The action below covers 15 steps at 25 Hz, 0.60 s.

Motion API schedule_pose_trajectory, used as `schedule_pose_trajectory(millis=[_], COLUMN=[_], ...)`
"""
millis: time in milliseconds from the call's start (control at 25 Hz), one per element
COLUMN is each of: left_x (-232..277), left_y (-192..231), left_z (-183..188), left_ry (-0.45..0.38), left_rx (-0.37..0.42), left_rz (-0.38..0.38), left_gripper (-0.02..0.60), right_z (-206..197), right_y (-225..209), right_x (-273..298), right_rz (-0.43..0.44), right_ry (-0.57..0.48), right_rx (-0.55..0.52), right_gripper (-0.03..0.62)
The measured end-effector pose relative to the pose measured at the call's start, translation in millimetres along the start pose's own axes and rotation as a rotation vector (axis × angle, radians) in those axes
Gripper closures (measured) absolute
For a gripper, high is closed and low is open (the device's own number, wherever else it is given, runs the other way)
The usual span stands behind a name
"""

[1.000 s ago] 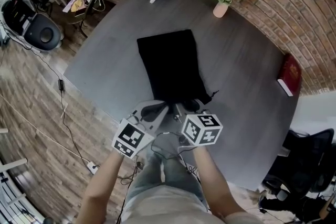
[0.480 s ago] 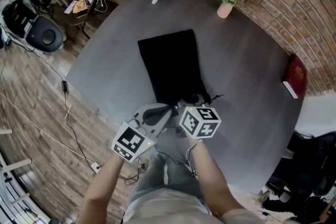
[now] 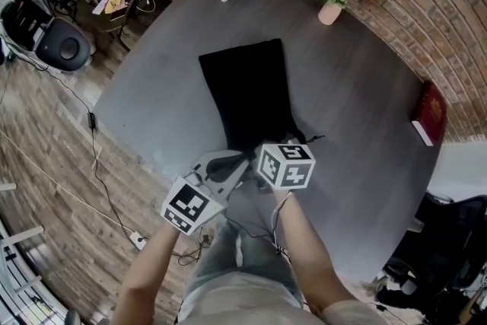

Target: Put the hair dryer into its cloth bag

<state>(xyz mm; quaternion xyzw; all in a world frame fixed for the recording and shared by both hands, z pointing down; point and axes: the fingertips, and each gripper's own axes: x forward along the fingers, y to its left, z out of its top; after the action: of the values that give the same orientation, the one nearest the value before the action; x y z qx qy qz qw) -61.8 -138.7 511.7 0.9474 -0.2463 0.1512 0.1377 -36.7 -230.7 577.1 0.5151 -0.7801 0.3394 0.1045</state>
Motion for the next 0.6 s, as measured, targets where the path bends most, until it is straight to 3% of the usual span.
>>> schedule_pose_trajectory(millis=[480, 600], left_x=[0, 0], left_y=[6, 7], left_z=[-10, -10], left_ry=[0.011, 0.009], left_rx=[-0.027, -0.032], left_rz=[0.037, 0.048], left_gripper=[0.566, 0.566], right_z=[-16, -17], right_y=[-5, -6], right_x=[8, 5], right_rz=[-0.017, -0.014], right_ry=[0.108, 0.109], right_rx=[-0.018, -0.014], right_gripper=[0.405, 0.376])
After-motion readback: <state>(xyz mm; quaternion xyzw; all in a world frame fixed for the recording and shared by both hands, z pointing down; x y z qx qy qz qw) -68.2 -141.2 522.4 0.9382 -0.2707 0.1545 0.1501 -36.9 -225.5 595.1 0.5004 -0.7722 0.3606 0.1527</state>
